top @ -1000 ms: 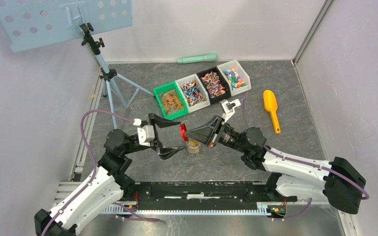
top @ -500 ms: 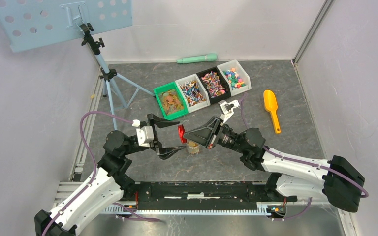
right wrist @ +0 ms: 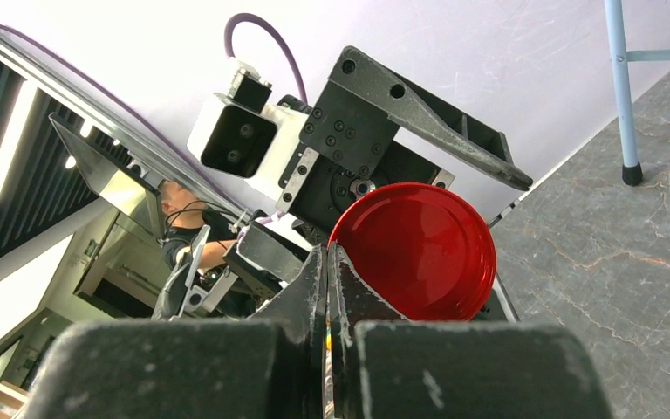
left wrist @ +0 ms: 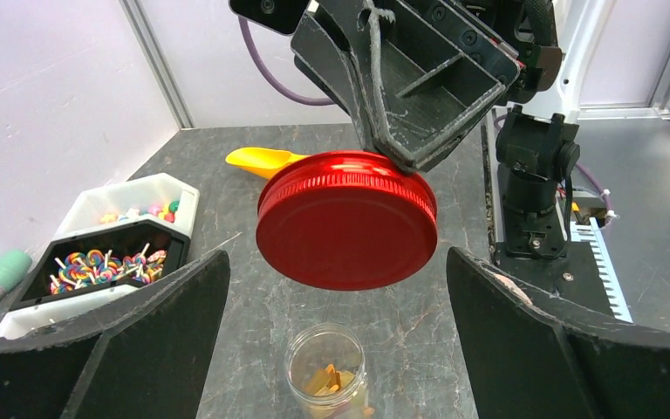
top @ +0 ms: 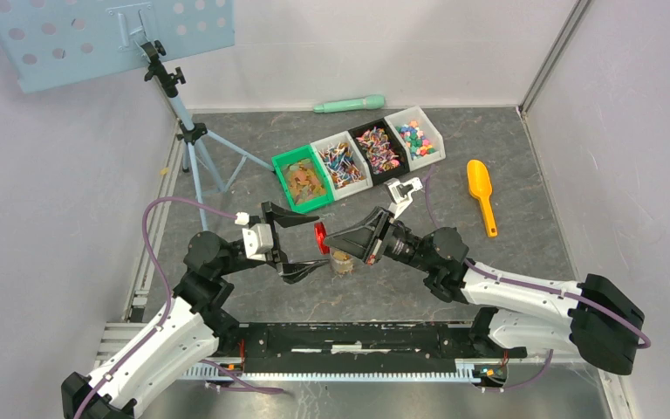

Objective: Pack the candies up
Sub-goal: Pick up the bottle lid at the center of the board.

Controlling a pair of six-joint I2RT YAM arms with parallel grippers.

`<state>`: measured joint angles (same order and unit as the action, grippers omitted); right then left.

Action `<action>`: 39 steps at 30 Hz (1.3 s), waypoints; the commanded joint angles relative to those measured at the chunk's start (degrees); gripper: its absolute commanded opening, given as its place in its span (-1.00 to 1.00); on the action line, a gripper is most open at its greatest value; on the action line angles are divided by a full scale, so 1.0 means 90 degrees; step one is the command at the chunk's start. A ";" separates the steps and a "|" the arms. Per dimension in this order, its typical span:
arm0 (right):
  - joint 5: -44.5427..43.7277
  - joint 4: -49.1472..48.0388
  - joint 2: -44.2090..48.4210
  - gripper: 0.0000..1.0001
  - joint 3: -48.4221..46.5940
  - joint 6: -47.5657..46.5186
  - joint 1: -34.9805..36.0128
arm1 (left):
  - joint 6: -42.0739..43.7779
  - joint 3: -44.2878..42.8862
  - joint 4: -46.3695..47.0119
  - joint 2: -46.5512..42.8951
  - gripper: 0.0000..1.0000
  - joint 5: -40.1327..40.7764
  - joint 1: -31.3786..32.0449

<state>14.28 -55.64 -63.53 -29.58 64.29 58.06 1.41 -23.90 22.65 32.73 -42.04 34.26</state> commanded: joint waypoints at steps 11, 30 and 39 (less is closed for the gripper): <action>-0.0075 -0.0224 -0.0016 -1.00 -0.0124 0.0064 0.0121 | -0.0278 0.0023 0.0539 0.0035 0.71 -0.0107 0.0025; -0.0308 -0.0005 0.0047 -1.00 -0.0016 -0.0031 0.0116 | -0.0166 -0.0164 -0.0438 -0.0442 0.33 0.0236 0.0027; -0.0320 0.0024 0.0027 -1.00 -0.0024 -0.0027 0.0098 | 0.0061 -0.0355 -0.0696 -0.0301 0.20 -0.0050 0.0022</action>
<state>12.14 -54.74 -63.48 -29.56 64.64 58.89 0.05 -24.53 16.36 29.80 -40.99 34.26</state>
